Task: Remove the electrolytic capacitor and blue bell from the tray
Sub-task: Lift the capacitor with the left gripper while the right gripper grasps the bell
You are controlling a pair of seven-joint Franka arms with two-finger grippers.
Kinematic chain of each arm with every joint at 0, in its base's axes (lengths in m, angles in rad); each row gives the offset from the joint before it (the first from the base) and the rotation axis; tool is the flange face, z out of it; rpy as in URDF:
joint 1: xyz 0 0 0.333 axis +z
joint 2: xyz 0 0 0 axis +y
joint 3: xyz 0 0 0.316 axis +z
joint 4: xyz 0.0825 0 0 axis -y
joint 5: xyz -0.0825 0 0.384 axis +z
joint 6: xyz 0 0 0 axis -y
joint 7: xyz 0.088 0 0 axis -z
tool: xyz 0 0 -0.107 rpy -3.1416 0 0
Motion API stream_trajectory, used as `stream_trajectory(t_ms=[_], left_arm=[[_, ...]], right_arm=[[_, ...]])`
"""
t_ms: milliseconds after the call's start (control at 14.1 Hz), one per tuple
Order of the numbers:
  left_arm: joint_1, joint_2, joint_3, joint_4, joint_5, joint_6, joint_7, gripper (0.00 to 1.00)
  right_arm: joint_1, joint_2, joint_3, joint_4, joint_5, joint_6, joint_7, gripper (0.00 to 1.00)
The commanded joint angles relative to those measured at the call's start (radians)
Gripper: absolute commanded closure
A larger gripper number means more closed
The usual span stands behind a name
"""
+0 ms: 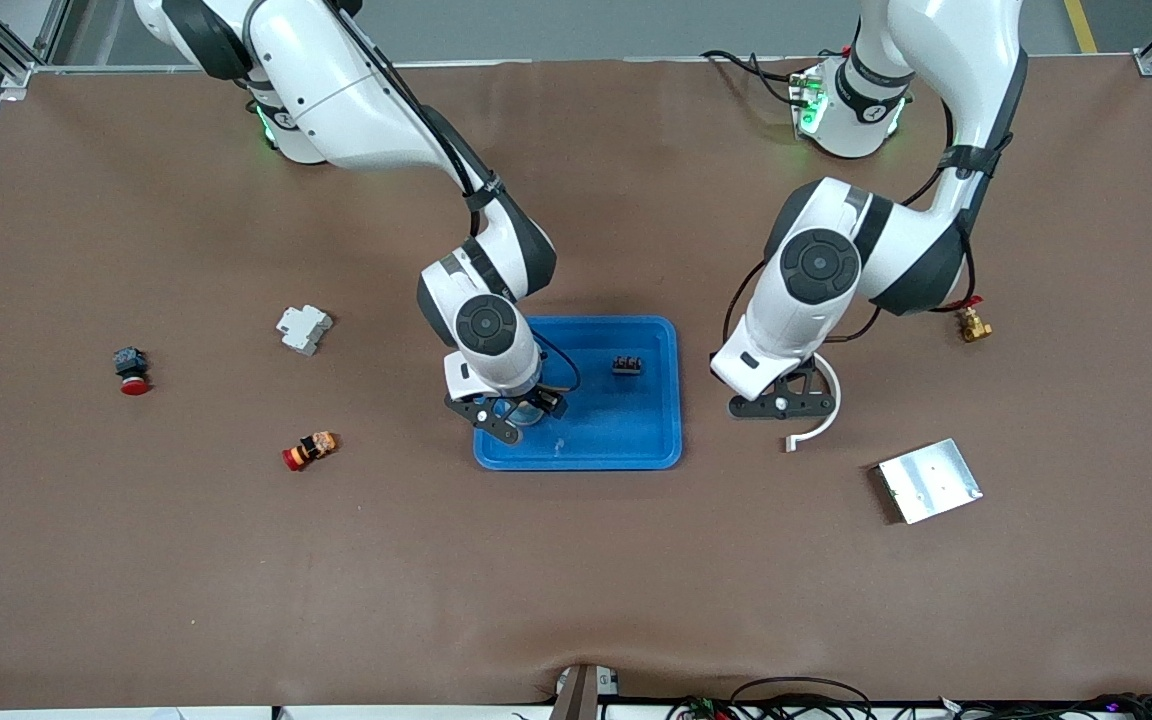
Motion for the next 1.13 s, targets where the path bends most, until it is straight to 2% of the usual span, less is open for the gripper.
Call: stream_trajectory(t_ms=[0, 212, 495, 566, 708, 849, 1062], left_arm=[[-0.001, -0.088, -0.003, -0.170, -0.012, 0.109, 0.022, 1.00], [-0.009, -0.093, -0.006, -0.273, -0.012, 0.227, 0.019, 1.00], [-0.009, -0.030, -0.012, -0.289, -0.012, 0.324, 0.019, 1.00], [-0.004, -0.013, -0.012, -0.278, -0.008, 0.334, 0.022, 1.00], [0.005, 0.036, -0.009, -0.250, 0.030, 0.352, 0.025, 1.00], [0.052, 0.061, -0.009, -0.247, 0.118, 0.381, 0.030, 1.00], [0.102, 0.098, -0.011, -0.241, 0.164, 0.424, 0.109, 1.00]], right_arm=[[0.012, 0.020, -0.009, 0.029, 0.001, -0.001, 0.029, 0.05], [0.012, 0.035, -0.009, 0.029, 0.003, 0.040, 0.030, 0.04], [0.017, 0.037, -0.010, 0.029, -0.003, 0.039, 0.029, 0.13], [0.017, 0.038, -0.012, 0.027, -0.003, 0.039, 0.029, 0.20], [0.017, 0.037, -0.012, 0.029, -0.002, 0.037, 0.029, 0.43], [0.017, 0.032, -0.012, 0.030, -0.002, 0.029, 0.029, 0.63], [0.004, 0.006, -0.013, 0.030, 0.013, 0.020, 0.039, 0.80]])
